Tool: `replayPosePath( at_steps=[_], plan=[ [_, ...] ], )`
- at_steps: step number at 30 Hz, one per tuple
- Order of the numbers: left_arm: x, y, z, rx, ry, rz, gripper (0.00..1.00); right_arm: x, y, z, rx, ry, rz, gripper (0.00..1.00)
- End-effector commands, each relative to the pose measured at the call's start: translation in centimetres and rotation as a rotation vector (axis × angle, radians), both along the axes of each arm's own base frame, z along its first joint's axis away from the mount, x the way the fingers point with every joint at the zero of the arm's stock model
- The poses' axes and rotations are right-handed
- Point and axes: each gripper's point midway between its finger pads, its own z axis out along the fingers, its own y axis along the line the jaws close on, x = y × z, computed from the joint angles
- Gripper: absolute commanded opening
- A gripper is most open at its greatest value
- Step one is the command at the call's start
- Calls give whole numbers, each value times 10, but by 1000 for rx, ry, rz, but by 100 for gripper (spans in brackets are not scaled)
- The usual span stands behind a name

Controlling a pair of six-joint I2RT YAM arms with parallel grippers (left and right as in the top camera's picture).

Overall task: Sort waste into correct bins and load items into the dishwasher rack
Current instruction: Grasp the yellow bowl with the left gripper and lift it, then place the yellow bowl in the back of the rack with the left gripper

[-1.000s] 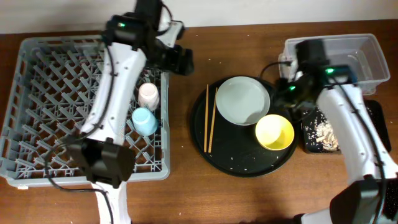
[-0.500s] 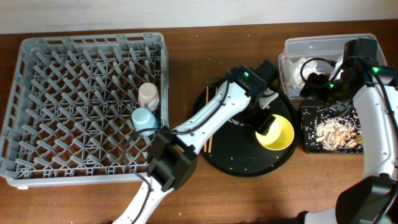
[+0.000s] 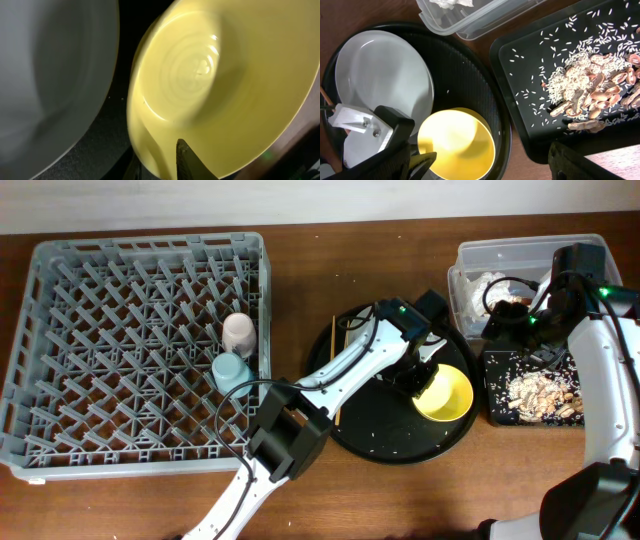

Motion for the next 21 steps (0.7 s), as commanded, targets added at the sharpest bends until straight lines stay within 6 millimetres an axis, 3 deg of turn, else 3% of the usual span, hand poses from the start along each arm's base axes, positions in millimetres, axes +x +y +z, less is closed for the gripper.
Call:
replayPosePath(
  at_steps=[1,3,6,9,11,13,18,20,21],
  plan=[
    [1,-4,-7,-2,4,6,23,1,-5,7,-21,-17,-5,89],
    [1,-4,-11,2,8,6,22,0,-8,7,-37,-12,-10,89],
    [1,-4,-11,-1,6,5,1,-1,-9,7,-43,-9,-12,89],
    [6,-1,-8,-1,6,17,1,-1,-9,7,-43,-9,-12,89],
    [28,22,33,14,-17,71,1,-1,-9,7,-42,-9,-12,89],
    [46,42,57,43,-72,112,1,-1,-9,7,-42,-9,-12,89],
    [109,115,152,-37,-258,295,1,-1,-9,7,-42,-9,-12,90],
    [123,136,172,-54,-310,344,1,-1,-9,7,-42,-9,-12,90],
    [132,155,185,-40,-352,384,1,-1,-9,7,-42,-9,-12,90]
  ],
)
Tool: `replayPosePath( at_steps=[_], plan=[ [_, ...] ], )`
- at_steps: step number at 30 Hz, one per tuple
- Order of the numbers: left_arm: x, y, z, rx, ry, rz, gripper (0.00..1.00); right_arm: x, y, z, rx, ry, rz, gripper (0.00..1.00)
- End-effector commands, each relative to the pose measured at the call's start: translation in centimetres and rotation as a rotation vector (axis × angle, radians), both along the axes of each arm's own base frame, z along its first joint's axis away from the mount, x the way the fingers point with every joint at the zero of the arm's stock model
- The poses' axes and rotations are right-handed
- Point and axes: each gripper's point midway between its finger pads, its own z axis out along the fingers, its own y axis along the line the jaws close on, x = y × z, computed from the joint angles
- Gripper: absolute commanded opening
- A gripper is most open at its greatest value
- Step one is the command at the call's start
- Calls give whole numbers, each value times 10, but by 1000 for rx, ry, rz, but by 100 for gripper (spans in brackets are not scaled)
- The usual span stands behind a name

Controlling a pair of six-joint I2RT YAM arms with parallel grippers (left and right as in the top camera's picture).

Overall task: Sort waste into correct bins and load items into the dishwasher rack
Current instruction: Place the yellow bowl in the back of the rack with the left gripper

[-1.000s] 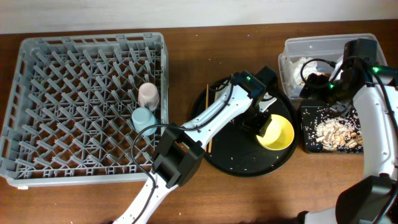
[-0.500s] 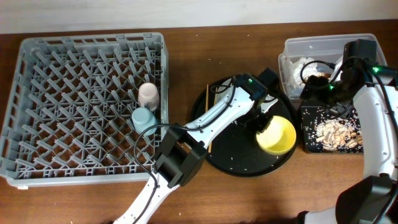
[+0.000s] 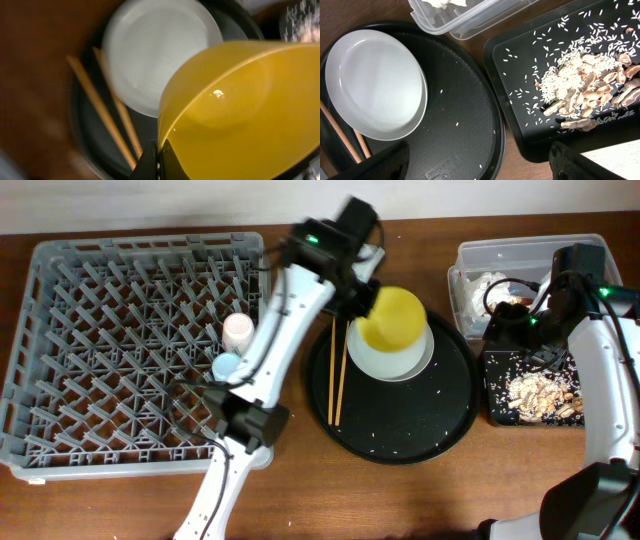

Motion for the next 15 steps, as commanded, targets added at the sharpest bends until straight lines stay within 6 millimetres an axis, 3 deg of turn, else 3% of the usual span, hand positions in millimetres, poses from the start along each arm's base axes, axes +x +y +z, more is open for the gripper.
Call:
replayPosePath(
  at_steps=[1,3,5,7,9,12,15],
  plan=[
    [27,56,51,28,-156,115,1,2,-5,8,-18,-21,-8,93],
    [44,105,73,122,-256,226,1,2,-5,8,-19,-24,-8,94],
    [59,168,98,276,-370,373,1,2,-5,8,-19,-24,-8,94],
    [67,220,111,423,-434,490,1,2,-5,8,-18,-24,-8,94],
    [71,259,117,547,-468,575,1,3,-5,8,-19,-28,-8,94],
    [72,301,131,750,-532,677,1,8,-6,10,-24,-49,-8,95],
    [76,316,132,890,-560,712,1,12,-7,11,-28,-66,-8,99]
  ],
)
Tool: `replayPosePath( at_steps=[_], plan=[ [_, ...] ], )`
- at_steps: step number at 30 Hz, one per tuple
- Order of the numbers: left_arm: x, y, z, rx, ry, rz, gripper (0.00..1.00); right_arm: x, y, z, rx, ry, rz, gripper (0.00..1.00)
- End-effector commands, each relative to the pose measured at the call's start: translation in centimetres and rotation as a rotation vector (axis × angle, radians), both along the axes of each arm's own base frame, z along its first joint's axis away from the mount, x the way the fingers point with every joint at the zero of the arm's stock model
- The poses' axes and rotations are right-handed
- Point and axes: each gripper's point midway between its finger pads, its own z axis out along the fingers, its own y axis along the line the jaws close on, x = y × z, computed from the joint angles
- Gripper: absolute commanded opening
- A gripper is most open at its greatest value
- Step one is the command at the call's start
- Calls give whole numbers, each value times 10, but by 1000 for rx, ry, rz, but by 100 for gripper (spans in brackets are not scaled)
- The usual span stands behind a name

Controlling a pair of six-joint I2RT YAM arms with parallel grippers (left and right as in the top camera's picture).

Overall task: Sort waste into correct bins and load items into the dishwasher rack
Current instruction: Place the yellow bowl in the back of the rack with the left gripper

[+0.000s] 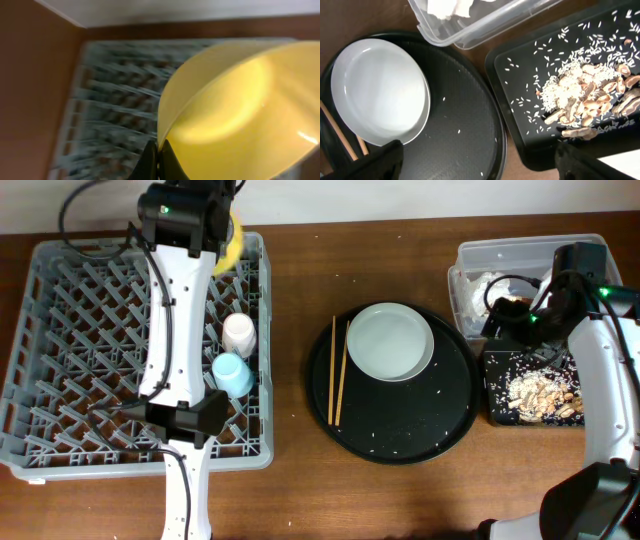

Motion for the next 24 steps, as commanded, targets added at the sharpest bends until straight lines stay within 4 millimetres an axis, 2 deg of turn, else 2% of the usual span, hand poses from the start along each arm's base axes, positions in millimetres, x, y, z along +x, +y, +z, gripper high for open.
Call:
replayPosePath(
  at_steps=[1,4,7,13,17,22,24],
  plan=[
    [1,25,8,214,-12,102,1,5,-6,9,-20,-34,-11,100],
    [17,37,-10,372,3,171,0,5,-6,9,-21,-37,-11,98],
    [28,36,-27,437,14,189,0,5,-6,9,-21,-37,-11,98],
    [40,24,-58,435,30,184,0,6,-6,9,-22,-40,-11,98],
    [46,15,-85,415,80,150,0,6,-8,9,-30,-37,-14,98],
    [46,13,-90,408,93,142,0,5,-10,7,-45,-29,-20,98],
    [46,8,-99,363,117,119,0,5,-10,7,-45,-29,-20,98]
  ],
)
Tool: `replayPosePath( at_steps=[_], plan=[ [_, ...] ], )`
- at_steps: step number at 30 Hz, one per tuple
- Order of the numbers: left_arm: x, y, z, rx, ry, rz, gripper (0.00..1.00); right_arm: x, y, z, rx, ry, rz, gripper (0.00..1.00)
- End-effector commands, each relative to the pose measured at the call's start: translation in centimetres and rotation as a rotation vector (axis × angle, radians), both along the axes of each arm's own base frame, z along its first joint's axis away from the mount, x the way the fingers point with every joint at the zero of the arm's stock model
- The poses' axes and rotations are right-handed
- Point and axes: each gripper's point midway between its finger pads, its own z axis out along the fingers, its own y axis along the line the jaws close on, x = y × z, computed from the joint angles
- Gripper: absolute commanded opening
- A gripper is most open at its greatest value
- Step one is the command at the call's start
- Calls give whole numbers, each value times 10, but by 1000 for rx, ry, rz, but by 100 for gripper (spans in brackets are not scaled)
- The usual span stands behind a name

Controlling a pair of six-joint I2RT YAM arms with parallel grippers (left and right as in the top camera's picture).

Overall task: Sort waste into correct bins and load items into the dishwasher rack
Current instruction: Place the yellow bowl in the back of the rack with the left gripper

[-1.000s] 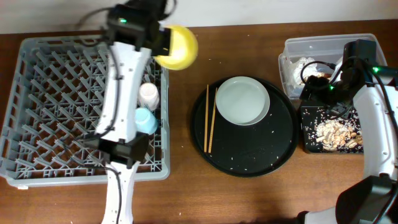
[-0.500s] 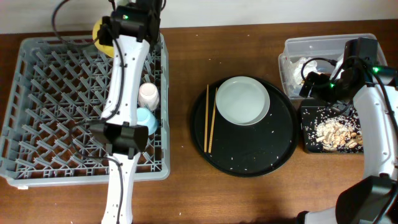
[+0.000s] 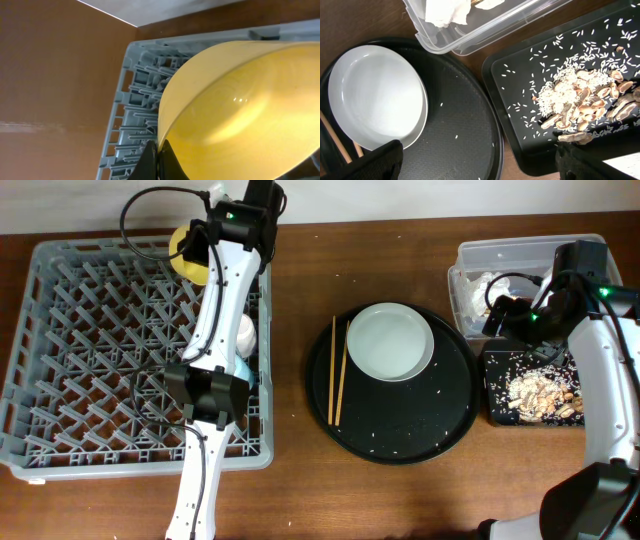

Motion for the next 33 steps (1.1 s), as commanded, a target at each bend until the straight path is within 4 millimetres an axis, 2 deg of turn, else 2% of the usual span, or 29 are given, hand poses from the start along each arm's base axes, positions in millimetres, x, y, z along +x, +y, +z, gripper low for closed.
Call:
replayPosePath(
  at_steps=[1,7,11,15,19,21,23,24,26,29,31,33],
  plan=[
    [0,-9,-12,-70,17,-16,0,1,-6,6,-23,-15,-13,98],
    [-1,-17,-22,-134,47,-39,0,1,-6,6,-23,-16,-13,99],
    [-1,-20,-22,-132,49,-44,0,1,-6,6,-23,-17,-13,98],
    [-2,-9,-11,-59,25,-16,0,1,-6,6,-23,-16,-13,98],
    [2,-10,-15,-84,-27,11,0,1,-6,6,-23,-16,-13,98],
    [4,-15,-24,-81,-15,4,0,1,-6,6,-23,-16,-13,98],
    [6,-24,-45,-64,29,-10,0,1,-6,6,-23,-16,-13,98],
    [6,-26,-49,-34,38,-11,0,1,-6,6,-23,-16,-13,98],
    [6,-24,-43,33,26,-4,0,2,-6,6,-24,-18,-13,98],
    [5,-27,-43,36,32,-10,0,3,-7,7,-25,-23,-13,98],
    [1,-28,-33,105,31,-12,0,3,-7,7,-25,-23,-14,98],
    [0,-38,-29,127,43,-38,0,3,-7,7,-25,-23,-13,98]
  ],
)
